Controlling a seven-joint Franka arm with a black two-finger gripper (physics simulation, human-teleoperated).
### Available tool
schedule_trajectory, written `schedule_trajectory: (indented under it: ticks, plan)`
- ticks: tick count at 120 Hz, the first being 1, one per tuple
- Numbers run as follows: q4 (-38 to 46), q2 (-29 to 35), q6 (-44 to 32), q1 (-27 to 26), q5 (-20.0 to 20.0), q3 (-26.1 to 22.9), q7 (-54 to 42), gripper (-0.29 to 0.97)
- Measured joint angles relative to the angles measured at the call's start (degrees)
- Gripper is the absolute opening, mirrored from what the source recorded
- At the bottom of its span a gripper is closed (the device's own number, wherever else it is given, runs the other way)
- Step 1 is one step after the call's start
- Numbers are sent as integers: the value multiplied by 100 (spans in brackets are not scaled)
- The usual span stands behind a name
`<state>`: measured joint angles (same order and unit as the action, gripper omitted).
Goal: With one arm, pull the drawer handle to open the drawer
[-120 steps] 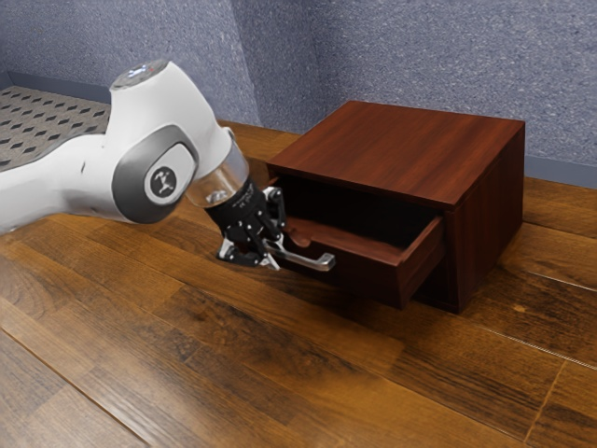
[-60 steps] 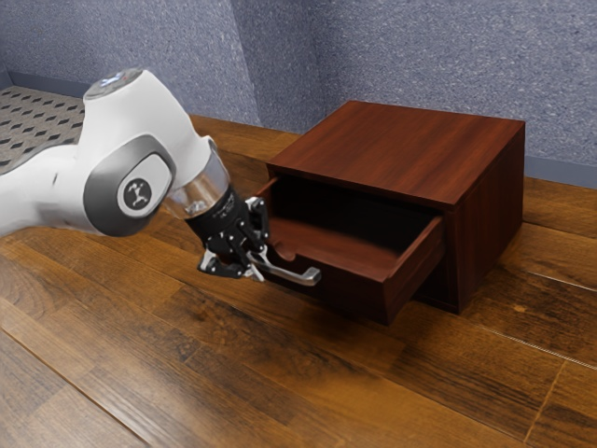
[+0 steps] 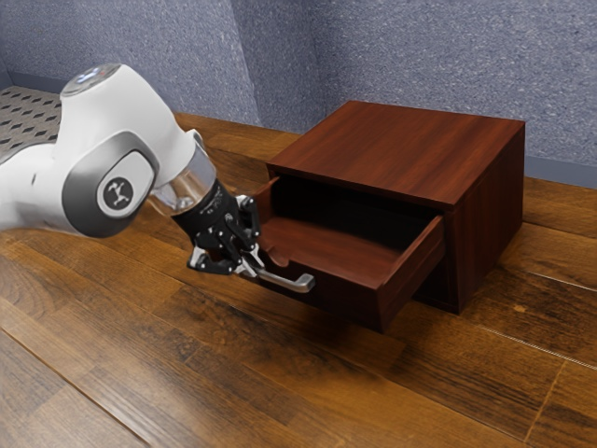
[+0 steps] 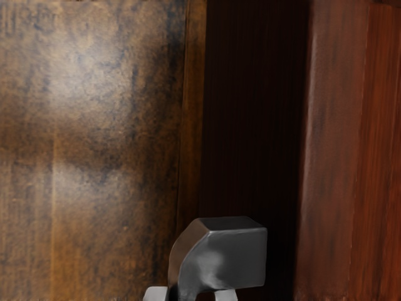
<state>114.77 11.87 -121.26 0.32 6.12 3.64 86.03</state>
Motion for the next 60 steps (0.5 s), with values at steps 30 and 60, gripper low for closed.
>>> schedule_trajectory:
  ticks: [30, 60]
  plan:
    - [-309, 465, 171, 141, -118, -76, -11, 35]
    - [-1902, 606, 2299, 225, -202, -35, -26, 58]
